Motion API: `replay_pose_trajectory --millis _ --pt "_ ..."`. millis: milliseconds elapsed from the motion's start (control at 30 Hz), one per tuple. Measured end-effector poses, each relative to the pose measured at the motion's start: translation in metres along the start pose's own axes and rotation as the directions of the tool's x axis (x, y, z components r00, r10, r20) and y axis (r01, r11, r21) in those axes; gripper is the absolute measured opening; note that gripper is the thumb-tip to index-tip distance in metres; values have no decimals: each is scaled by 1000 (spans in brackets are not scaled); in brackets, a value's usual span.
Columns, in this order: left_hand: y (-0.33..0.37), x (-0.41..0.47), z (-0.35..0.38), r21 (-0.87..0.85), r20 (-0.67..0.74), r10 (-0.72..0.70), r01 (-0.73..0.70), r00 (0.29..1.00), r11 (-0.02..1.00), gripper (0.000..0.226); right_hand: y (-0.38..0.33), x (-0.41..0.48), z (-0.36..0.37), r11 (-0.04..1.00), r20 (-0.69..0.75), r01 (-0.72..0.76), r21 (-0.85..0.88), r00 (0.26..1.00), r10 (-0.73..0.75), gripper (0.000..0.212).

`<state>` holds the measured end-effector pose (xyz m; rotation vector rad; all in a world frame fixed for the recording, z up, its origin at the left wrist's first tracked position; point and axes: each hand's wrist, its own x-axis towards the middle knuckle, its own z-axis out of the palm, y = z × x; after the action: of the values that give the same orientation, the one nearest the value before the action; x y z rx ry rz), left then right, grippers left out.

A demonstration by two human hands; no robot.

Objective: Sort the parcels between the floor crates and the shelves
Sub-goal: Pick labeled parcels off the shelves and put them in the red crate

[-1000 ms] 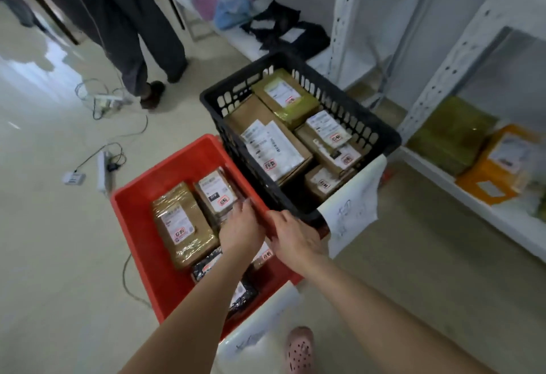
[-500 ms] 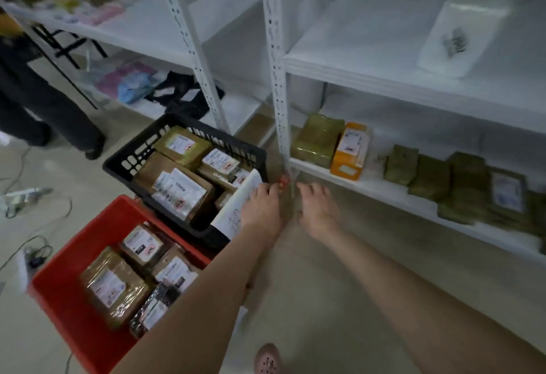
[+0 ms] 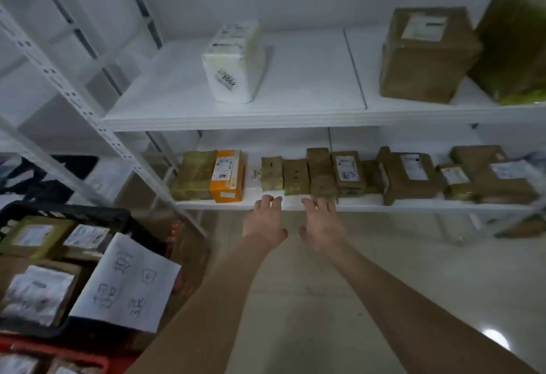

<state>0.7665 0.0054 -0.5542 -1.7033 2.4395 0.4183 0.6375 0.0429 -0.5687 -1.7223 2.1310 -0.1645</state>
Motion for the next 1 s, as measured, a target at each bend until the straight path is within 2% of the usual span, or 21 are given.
replay_pose_trajectory --millis 267,567,767,1000 --pt "126 54 12 71 89 176 -182 980 981 68 125 2 -30 973 -50 -228 38 972 230 60" --pt "261 147 28 47 148 394 -404 907 913 71 261 45 -73 891 -109 -442 102 885 452 52" --pt "327 190 59 65 216 462 -485 860 872 67 335 71 -76 852 -87 -505 140 851 519 57" --pt "406 235 94 69 230 467 -493 854 867 68 425 97 -80 842 -68 -518 148 844 531 60"
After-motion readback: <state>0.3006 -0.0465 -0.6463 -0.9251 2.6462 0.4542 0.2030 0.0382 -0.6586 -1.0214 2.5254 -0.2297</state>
